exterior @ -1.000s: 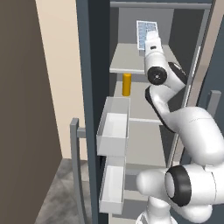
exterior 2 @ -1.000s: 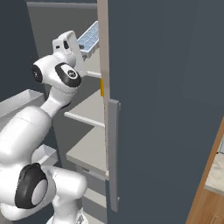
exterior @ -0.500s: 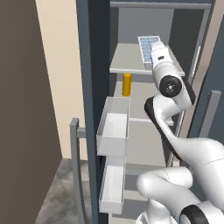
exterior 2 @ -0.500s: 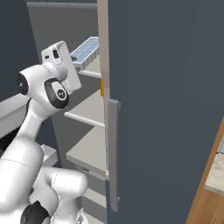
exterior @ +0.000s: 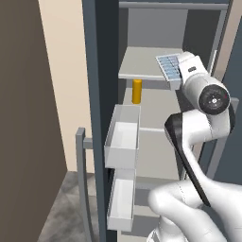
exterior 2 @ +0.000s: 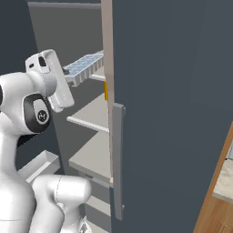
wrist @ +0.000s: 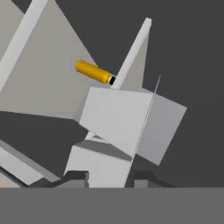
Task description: Open the freezer door, pick up the ice cube tray from the freezer, and place it on the dining counter.
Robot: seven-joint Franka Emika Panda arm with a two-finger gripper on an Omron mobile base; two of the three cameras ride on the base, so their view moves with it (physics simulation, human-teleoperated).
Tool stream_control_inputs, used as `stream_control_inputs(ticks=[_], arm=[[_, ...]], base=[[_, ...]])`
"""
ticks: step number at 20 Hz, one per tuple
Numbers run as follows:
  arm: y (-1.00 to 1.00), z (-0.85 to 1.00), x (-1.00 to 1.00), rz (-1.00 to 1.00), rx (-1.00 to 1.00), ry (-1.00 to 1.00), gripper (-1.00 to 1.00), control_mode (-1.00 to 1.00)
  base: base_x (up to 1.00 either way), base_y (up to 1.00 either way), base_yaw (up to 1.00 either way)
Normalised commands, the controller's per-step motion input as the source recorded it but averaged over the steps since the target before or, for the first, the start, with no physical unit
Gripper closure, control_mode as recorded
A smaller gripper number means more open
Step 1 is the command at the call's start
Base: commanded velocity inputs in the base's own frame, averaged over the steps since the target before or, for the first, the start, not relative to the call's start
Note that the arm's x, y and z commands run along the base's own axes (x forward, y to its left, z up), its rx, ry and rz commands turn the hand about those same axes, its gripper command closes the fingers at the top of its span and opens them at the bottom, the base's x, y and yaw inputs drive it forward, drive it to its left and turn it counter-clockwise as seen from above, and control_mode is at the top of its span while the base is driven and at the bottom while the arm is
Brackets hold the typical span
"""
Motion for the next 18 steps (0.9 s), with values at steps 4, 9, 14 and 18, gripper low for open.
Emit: stream_control_inputs(ticks=[4, 9, 14, 18], arm=[[0.02, 0.01, -0.83, 0.00, -0.01, 0.03, 1.00, -1.00], [0.00, 0.02, -0.77, 0.00, 0.00, 0.04, 1.00, -1.00], [0.00, 0.01, -0.80, 0.02, 0.00, 0.04, 1.00, -1.00], [0.14, 0.00, -0.67, 0.02, 0.00, 0.10, 1.00, -1.00]], base=[[0.00, 0.00, 0.00], [0.00, 0.00, 0.00], [0.00, 0.00, 0.00], [0.00, 0.00, 0.00]])
